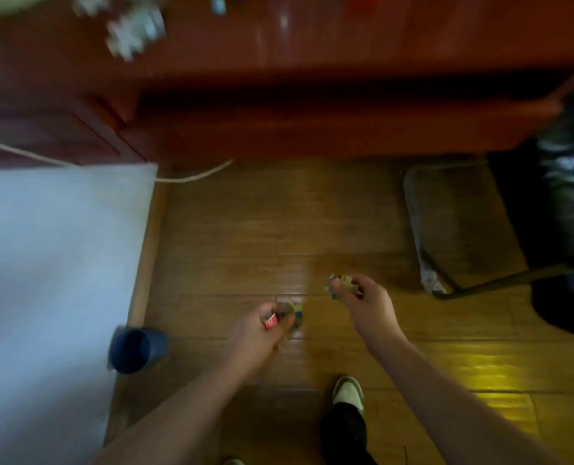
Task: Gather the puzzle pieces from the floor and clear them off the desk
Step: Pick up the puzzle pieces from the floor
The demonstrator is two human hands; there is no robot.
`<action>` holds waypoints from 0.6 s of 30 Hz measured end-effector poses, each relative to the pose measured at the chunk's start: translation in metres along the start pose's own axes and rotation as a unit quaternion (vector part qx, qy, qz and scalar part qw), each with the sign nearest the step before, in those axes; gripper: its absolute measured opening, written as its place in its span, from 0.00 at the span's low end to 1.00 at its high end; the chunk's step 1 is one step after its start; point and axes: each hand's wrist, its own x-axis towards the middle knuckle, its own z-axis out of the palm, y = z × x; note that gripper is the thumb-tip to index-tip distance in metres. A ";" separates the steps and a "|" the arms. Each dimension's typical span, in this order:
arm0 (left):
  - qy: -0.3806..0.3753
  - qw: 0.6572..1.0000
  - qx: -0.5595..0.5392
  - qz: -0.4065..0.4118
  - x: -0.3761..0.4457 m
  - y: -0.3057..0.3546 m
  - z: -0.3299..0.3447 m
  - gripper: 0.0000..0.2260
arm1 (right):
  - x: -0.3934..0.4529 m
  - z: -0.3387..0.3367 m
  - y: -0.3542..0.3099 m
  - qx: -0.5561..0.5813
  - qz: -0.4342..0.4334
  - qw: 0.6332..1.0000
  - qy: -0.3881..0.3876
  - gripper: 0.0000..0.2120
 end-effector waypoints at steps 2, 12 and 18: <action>-0.010 1.000 -0.006 0.014 -0.041 0.051 -0.018 0.04 | -0.036 -0.030 -0.049 -0.009 -0.006 1.000 -0.005 0.10; 0.025 0.994 -0.094 0.059 -0.167 0.233 -0.093 0.04 | -0.146 -0.146 -0.236 -0.015 -0.086 0.996 0.004 0.07; 0.080 0.983 -0.153 0.068 -0.181 0.284 -0.132 0.06 | -0.147 -0.144 -0.285 0.032 -0.099 0.994 0.023 0.11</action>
